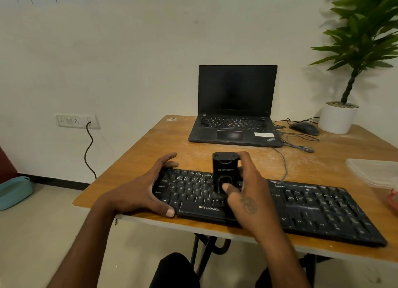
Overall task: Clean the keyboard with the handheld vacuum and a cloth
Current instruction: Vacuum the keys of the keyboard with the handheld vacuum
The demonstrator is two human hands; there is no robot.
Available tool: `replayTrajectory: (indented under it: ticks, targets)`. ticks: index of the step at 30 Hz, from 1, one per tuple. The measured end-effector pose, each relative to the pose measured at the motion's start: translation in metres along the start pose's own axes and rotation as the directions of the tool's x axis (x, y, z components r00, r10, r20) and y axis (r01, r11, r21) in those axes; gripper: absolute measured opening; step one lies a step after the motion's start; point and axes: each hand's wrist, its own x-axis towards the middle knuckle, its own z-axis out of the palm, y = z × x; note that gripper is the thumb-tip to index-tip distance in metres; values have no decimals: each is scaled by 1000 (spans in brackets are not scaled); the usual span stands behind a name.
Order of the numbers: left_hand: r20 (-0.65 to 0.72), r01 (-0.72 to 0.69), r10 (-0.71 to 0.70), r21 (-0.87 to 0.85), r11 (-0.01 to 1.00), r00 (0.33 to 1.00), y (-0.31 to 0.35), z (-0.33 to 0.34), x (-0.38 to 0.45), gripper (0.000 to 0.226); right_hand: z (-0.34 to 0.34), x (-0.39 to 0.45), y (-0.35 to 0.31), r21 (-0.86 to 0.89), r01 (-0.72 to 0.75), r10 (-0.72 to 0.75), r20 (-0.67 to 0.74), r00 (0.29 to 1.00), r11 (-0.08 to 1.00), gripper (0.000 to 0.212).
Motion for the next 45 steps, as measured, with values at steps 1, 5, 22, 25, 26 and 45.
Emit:
replayTrajectory:
  ticks: [1,5,22,25,26,45]
  targets:
    - [-2,0,0,4,1000,1000,0,0,1,133,-2,0,0,-8,-6,6,-15,1000,1000,64]
    - [-2,0,0,-2,1000,1000,1,-1,1,134,21,3,-12,-22,37,-36,23,999,999,64]
    - [-6,-2,2,12,1000,1000,0,-1,0,133,-21,-4,8,64,-56,62,-90,994,996,61]
    - [-9,-4,4,8,1000,1000,1,-1,1,132,2,-1,2,69,-28,32,-57,998,997,64]
    - [-8,-2,2,5,1000,1000,1,-1,2,133,11,0,0,58,-12,14,-36,999,998,65]
    - [-4,-3,3,-6,1000,1000,0,0,0,133,-14,-6,13,67,-69,76,-113,991,995,66]
